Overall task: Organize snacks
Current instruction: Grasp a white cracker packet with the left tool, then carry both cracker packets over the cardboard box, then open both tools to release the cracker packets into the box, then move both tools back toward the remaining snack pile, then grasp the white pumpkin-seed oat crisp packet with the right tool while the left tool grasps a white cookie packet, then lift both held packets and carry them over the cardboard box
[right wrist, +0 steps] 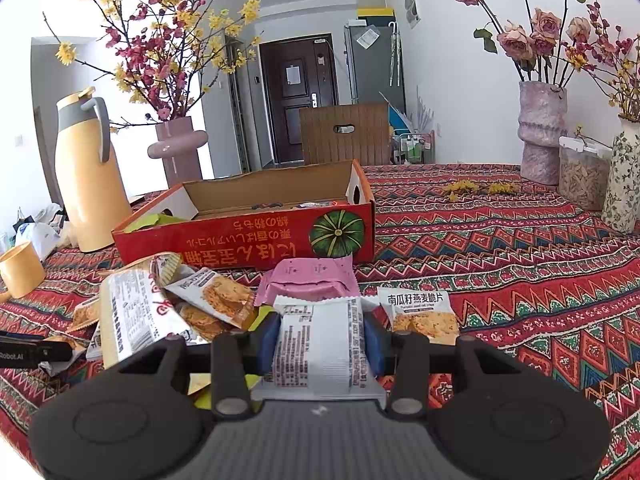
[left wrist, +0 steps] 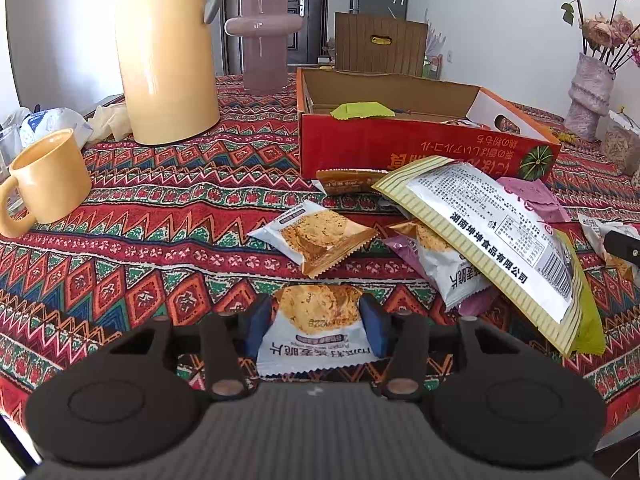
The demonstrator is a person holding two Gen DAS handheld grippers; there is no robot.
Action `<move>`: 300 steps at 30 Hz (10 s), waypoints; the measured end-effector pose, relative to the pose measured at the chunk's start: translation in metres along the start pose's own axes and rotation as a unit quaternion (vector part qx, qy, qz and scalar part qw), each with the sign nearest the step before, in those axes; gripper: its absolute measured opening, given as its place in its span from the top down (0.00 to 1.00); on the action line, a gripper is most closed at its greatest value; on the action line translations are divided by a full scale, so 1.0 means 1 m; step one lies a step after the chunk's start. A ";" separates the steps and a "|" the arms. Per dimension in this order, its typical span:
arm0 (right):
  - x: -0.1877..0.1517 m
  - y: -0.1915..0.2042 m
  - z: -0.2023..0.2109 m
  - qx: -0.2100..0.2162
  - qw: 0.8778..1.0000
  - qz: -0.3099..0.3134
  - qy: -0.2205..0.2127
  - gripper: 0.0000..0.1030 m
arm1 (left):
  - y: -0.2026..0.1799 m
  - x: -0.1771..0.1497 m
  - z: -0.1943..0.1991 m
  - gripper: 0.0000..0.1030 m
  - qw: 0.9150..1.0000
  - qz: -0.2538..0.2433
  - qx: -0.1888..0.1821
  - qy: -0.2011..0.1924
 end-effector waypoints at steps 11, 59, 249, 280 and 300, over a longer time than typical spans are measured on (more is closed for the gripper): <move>0.003 0.001 -0.004 -0.001 1.000 0.002 0.002 0.59 | 0.001 0.013 0.011 0.53 1.000 0.008 -0.012 -0.023; 0.143 0.000 -0.122 0.007 0.997 0.062 -0.048 0.58 | -0.077 0.176 -0.049 0.53 0.994 -0.004 -0.048 -0.099; -0.008 -0.052 -0.058 -0.077 0.996 -0.004 0.035 0.57 | 0.004 0.044 -0.069 0.37 0.999 0.024 0.035 0.025; 0.062 -0.013 -0.037 -0.036 0.998 0.045 -0.035 0.57 | -0.020 0.107 -0.009 0.47 0.997 0.012 -0.009 -0.076; 0.136 0.029 -0.097 0.021 0.995 0.084 -0.051 0.57 | -0.077 0.171 -0.022 0.46 0.992 -0.010 -0.040 -0.121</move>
Point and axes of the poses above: each gripper's, at about its wrist camera, not at the fingertips, and z roughly against the way its jaws point, y to its left, x to its top, the point moved 10 cm from there along -z, roughly the way its jaws point, and after that the axes turned 11 degrees about z, right-handed, at the moved point
